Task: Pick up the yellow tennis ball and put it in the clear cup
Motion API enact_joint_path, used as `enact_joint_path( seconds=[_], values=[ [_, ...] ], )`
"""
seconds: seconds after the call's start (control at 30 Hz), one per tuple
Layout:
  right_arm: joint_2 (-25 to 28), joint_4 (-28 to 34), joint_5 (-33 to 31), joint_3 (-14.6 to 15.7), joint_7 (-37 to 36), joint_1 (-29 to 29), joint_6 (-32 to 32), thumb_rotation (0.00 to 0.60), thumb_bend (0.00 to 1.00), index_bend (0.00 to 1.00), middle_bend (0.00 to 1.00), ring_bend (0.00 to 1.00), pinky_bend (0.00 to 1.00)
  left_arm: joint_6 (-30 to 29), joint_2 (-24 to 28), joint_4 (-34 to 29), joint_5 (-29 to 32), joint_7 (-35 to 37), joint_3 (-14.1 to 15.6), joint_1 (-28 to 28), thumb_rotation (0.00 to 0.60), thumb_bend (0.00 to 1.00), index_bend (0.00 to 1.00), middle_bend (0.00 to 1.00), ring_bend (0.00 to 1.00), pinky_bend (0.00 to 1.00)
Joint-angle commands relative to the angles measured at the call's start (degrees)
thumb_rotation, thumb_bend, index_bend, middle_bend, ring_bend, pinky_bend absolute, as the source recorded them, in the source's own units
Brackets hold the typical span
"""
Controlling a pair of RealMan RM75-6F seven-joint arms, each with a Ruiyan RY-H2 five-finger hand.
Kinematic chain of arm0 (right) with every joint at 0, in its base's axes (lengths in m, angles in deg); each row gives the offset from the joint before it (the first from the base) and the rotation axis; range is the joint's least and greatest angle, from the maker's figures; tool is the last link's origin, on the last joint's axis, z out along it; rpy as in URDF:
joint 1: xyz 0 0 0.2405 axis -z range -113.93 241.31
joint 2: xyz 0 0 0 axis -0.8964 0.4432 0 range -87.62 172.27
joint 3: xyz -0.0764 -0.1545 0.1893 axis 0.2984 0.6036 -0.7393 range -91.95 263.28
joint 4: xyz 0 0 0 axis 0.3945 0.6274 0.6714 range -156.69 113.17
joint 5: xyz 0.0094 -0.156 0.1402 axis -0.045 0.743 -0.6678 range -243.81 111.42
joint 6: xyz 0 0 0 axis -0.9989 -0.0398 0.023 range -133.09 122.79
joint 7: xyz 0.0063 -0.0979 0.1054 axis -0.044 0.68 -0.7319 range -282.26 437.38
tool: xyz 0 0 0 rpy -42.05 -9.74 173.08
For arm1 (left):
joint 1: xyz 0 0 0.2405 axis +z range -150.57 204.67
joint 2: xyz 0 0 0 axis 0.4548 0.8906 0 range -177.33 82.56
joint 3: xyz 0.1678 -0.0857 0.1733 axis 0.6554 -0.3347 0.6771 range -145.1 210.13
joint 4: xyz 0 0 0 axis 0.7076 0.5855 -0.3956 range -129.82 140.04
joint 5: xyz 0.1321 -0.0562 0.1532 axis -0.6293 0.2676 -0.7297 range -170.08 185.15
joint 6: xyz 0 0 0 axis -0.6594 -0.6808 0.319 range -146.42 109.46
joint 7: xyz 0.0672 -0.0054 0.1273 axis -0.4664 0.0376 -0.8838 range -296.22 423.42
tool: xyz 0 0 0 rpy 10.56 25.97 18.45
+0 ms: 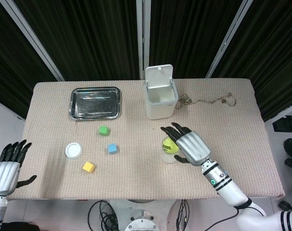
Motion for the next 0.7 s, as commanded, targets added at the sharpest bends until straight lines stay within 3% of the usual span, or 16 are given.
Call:
enact_joint_path(
  seconds=[0.03,0.23,0.4,0.5,0.7],
  values=[
    [0.6,0.2,0.9,0.2,-1.2,0.1,0.5,0.600,0.07,0.00,0.09,0.00,0.24,-0.1,0.1,-0.1,0.0,-0.1,0.0,0.1,0.600,0.04,0.08,0.01,0.00,0.00],
    [3.2,1.0,6.1,1.9,-2.5,4.3,7.6,0.600,0.08,0.00,0.10,0.00,0.22,-0.9,0.0,-0.3,-0.6,-0.1,-0.2,0.2,0.600,0.04,0.08,0.01,0.00,0.00],
    [4.7,-1.2,11.9,8.7,0.5,12.8,17.0,0.600,0.10,0.00,0.03,0.00,0.09,-1.5,0.8,-1.6,-1.1,-0.2,-0.4,0.1,0.600,0.04,0.08,0.01,0.00,0.00],
    [5.8,-4.4,12.5,12.1,-4.8,17.6,20.3,0.600,0.14,0.00,0.01,0.00,0.02,-1.5,1.2,-2.1,-1.5,-0.2,-0.3,0.1,0.600,0.04,0.08,0.01,0.00,0.00],
    [5.1,-15.3,11.5,14.3,-13.8,25.4,27.4,0.600,0.15,0.00,0.00,0.00,0.00,-1.1,1.4,-1.8,-1.5,0.3,-0.3,-0.1,0.600,0.04,0.08,0.01,0.00,0.00]
  ],
)
